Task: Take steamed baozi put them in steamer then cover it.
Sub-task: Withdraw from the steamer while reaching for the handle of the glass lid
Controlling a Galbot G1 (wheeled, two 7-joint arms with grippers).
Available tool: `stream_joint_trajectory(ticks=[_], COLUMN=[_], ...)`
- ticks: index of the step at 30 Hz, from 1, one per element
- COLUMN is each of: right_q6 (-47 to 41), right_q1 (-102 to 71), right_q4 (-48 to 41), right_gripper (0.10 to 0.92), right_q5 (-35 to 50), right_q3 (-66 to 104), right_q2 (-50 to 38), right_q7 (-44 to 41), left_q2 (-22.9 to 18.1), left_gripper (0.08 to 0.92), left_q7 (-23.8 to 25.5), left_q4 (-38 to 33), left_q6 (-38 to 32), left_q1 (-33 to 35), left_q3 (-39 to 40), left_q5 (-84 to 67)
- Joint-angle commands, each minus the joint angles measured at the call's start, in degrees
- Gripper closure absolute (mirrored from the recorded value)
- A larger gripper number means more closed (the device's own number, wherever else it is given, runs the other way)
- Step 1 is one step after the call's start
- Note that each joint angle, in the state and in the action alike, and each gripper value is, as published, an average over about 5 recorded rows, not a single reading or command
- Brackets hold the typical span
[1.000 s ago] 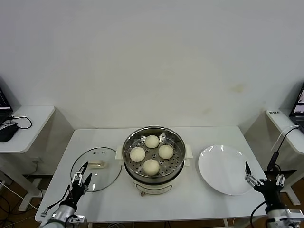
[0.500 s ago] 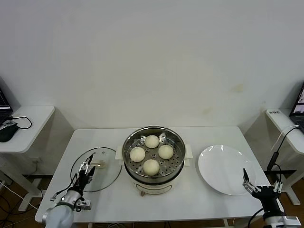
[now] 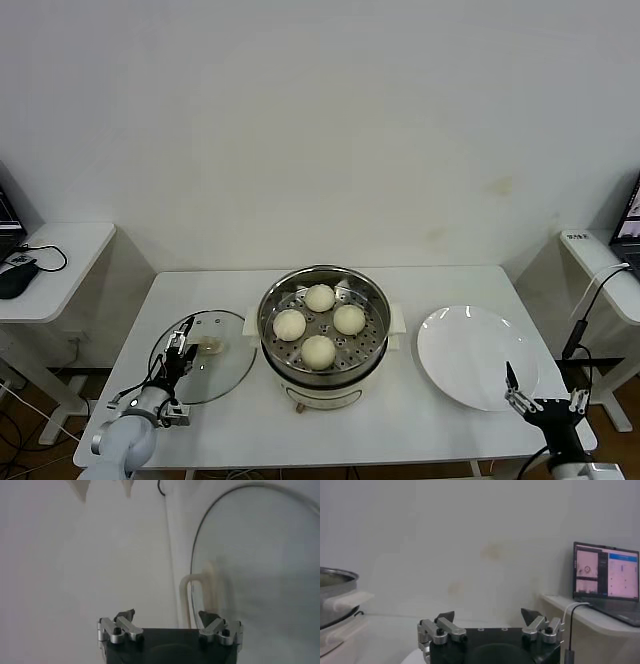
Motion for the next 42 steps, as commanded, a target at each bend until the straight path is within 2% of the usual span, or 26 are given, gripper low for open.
stream_joint_trajectory(ticks=[1,19,32,35,42], right_q6=[0.2,0.79,1.31,1.34,1.51], right_q1=[-0.41,-0.85,-1.21,-1.3,-1.39], right_q4=[-0.15,-1.05,-1.82,-1.82,-2.04], right_gripper=[0.203,0.202,0.203,0.202,0.203], right_q5=[-0.48,-2.33,-3.82,-3.96,-4.34], right_q3=[-0.3,-2.12,-3.52,-3.66,-4.12], right_q2=[0.28,1.12,1.81,1.85,2.07], right_q7=[-0.16,-0.58,-0.82,-0.86,-0.93], left_q2=[0.05,-0.94,-0.35,-0.34,0.08], left_gripper=[0.177,0.177,0.186,0.242,0.442], left_q7=[0.59,1.5,3.93,4.12,6.08], left_q4=[1.76,3.02,2.26,2.46,2.29], left_q6=[0.45,2.0,2.87,2.81,2.82], left_q1=[-1.97,-3.72,-3.91,-4.04,-4.15], left_q3=[0.79,2.08,2.75,2.77,2.9], left_q5=[-0.39,-3.99,-6.99,-6.99,-6.93])
